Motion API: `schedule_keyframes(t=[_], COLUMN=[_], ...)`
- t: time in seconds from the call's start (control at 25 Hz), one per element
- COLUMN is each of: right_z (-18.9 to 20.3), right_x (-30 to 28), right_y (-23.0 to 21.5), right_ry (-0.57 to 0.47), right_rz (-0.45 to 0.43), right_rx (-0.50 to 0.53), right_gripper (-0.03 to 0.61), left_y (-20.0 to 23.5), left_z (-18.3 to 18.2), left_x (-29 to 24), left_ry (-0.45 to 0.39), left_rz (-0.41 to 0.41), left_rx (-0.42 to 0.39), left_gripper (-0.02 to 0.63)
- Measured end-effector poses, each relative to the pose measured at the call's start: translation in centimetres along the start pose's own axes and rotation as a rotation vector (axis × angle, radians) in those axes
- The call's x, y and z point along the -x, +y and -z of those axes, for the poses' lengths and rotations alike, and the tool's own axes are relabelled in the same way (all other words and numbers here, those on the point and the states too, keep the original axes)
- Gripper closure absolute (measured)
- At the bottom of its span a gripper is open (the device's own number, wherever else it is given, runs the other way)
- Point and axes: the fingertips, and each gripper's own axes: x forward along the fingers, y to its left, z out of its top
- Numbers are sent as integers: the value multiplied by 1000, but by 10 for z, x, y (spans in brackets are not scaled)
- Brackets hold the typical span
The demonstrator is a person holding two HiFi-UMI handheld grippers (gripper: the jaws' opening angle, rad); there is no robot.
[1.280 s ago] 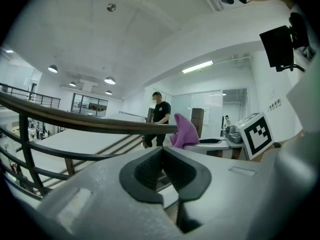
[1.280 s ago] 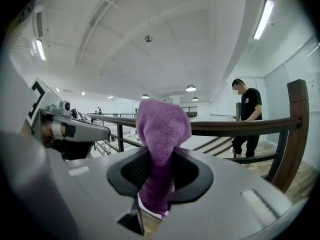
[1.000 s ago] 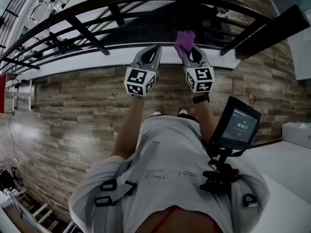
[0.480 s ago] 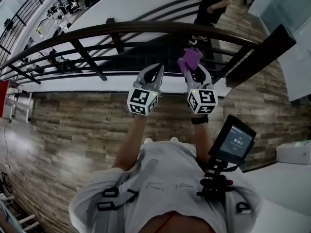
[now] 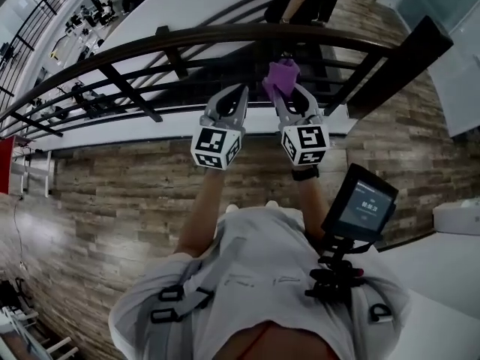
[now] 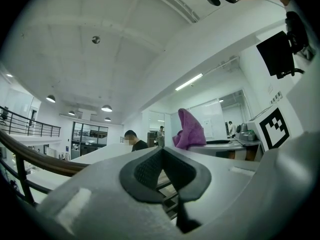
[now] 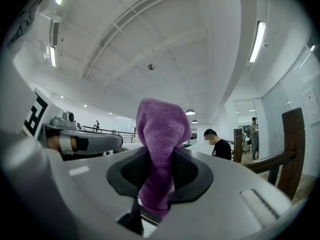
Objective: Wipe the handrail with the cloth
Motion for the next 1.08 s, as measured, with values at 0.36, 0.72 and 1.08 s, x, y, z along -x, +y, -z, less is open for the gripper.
schedule_keyframes(t=[0.36, 0.72, 1.08], right_z=[-2, -3, -4], right_x=[11, 16, 17], right_y=[-12, -11, -4], right_ry=[-10, -14, -4], right_rz=[39, 60, 70], right_rx=[-5, -7, 0], right_gripper=[476, 476, 476], left_y=[-15, -22, -19], left_z=[4, 6, 6], left_x=[-5, -4, 2], left_ry=[23, 30, 35], left_rz=[29, 61, 74], left_rx=[-8, -12, 2], left_gripper=[615, 615, 615])
